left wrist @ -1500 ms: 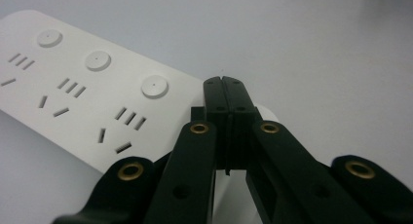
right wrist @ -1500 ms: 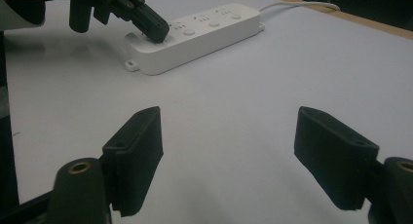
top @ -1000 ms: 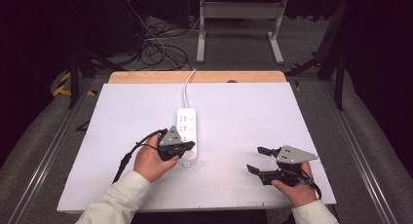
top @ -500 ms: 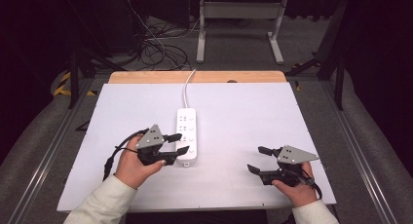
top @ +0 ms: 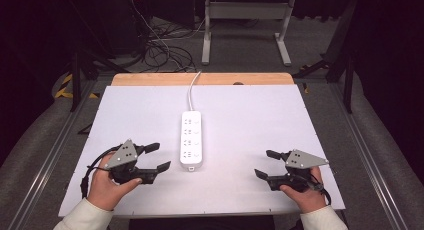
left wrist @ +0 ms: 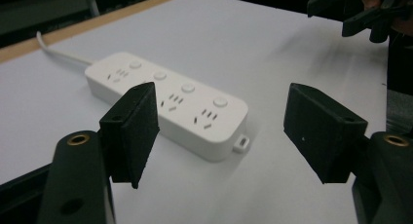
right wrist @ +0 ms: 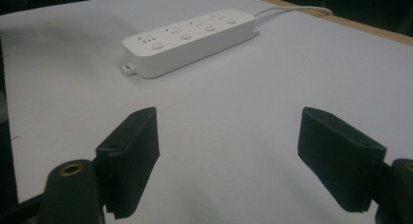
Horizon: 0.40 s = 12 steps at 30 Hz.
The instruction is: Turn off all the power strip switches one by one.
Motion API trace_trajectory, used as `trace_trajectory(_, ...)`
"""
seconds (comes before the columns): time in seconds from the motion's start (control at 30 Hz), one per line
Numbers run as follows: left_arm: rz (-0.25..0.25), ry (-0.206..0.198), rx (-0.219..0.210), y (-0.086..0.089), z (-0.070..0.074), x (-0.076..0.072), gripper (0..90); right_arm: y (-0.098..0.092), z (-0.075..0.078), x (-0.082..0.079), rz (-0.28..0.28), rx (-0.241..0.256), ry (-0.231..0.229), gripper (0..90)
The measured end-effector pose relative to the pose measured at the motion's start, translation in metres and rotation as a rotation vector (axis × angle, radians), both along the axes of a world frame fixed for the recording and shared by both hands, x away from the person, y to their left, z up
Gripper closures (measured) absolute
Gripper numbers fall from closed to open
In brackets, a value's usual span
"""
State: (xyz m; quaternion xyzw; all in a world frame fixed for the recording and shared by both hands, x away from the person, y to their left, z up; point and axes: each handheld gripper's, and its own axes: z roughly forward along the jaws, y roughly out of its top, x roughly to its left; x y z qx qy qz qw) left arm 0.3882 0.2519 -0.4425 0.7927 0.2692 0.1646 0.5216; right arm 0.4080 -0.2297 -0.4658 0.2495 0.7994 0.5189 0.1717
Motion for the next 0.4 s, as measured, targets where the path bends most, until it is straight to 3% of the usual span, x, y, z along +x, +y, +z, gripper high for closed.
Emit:
trace_trajectory(0.2,0.038,-0.009,-0.009,0.023,-0.016,-0.009,30.1,-0.001,0.0,0.0,-0.001,0.004,0.002,24.0)
trace_trajectory(0.4,0.05,-0.008,-0.049,0.033,-0.021,-0.019,29.1,-0.001,0.0,0.0,-0.001,0.004,0.005,24.0)
